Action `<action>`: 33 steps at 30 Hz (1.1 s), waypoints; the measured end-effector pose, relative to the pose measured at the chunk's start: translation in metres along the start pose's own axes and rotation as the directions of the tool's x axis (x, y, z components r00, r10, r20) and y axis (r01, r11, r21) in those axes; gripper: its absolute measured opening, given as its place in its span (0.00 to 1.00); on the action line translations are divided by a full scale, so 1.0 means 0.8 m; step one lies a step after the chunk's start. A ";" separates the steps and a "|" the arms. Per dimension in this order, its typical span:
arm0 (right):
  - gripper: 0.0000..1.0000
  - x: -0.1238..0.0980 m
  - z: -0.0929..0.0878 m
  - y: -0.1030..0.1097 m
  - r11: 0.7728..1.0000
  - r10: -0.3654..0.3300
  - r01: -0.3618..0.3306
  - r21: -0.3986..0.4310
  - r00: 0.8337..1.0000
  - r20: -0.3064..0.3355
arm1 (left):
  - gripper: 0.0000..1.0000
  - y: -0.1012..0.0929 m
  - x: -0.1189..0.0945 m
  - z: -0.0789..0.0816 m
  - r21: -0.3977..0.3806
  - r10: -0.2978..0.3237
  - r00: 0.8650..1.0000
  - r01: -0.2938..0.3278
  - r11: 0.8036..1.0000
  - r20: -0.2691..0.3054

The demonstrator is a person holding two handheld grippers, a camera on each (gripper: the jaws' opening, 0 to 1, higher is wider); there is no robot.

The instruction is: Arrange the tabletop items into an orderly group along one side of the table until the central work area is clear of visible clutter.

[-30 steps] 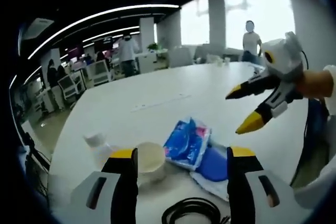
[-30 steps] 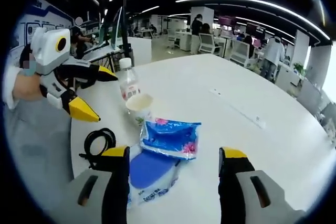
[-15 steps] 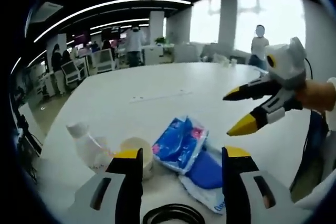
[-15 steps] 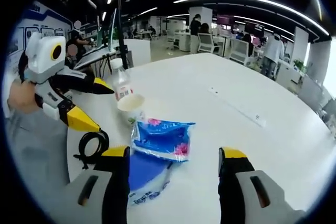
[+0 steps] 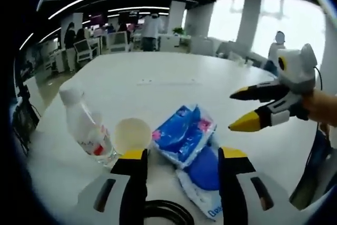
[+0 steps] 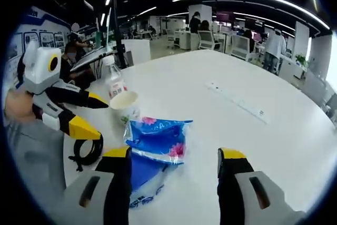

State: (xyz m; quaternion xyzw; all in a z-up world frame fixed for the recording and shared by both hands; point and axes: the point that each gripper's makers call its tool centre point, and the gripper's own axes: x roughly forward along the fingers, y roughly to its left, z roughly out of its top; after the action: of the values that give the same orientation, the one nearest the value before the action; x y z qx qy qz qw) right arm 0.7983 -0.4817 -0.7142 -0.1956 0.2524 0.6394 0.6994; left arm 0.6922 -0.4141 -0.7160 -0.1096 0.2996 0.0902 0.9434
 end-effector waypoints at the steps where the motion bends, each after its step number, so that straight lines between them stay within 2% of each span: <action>1: 0.63 0.002 -0.001 -0.002 1.000 0.002 -0.002 0.002 1.000 -0.002 | 0.46 0.001 0.002 0.000 0.001 0.003 1.000 -0.003 1.000 -0.002; 4: 0.62 0.007 -0.009 -0.004 1.000 0.006 -0.006 0.009 1.000 -0.007 | 0.46 0.006 0.008 -0.002 -0.037 0.019 1.000 -0.019 0.999 -0.014; 9: 0.61 0.015 -0.013 -0.014 1.000 0.015 -0.015 0.016 1.000 -0.016 | 0.42 0.008 0.021 -0.016 -0.049 0.034 0.999 -0.036 0.998 -0.039; 11: 0.61 0.018 -0.015 -0.014 1.000 0.020 -0.020 0.017 1.000 -0.018 | 0.41 0.007 0.018 -0.018 -0.071 0.041 0.998 -0.045 0.996 -0.048; 13: 0.61 0.021 -0.016 -0.016 1.000 0.025 -0.024 0.015 0.999 -0.025 | 0.39 0.007 0.025 -0.023 -0.135 0.043 0.997 -0.051 0.990 -0.060; 15: 0.60 0.024 -0.019 -0.018 0.999 0.031 -0.030 0.021 0.999 -0.024 | 0.36 0.010 0.029 -0.025 -0.165 0.054 0.997 -0.062 0.984 -0.049; 21: 0.59 0.035 -0.027 -0.018 0.998 0.047 -0.046 0.032 0.999 -0.025 | 0.37 0.004 0.038 -0.030 -0.154 0.057 0.996 -0.068 0.986 -0.074; 30: 0.57 0.043 -0.037 -0.024 0.998 0.059 -0.058 0.037 0.998 -0.030 | 0.37 0.008 0.056 -0.035 -0.246 0.077 0.994 -0.093 0.965 -0.076; 33: 0.55 0.045 -0.036 -0.024 0.997 0.067 -0.065 0.043 0.997 -0.033 | 0.36 0.008 0.057 -0.041 -0.252 0.084 0.992 -0.105 0.962 -0.091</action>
State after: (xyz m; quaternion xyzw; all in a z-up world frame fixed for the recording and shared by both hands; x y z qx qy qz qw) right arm 0.8167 -0.4726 -0.7596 -0.1835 0.2843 0.6531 0.6774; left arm 0.7093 -0.4116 -0.7699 -0.2198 0.3277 0.1687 0.9033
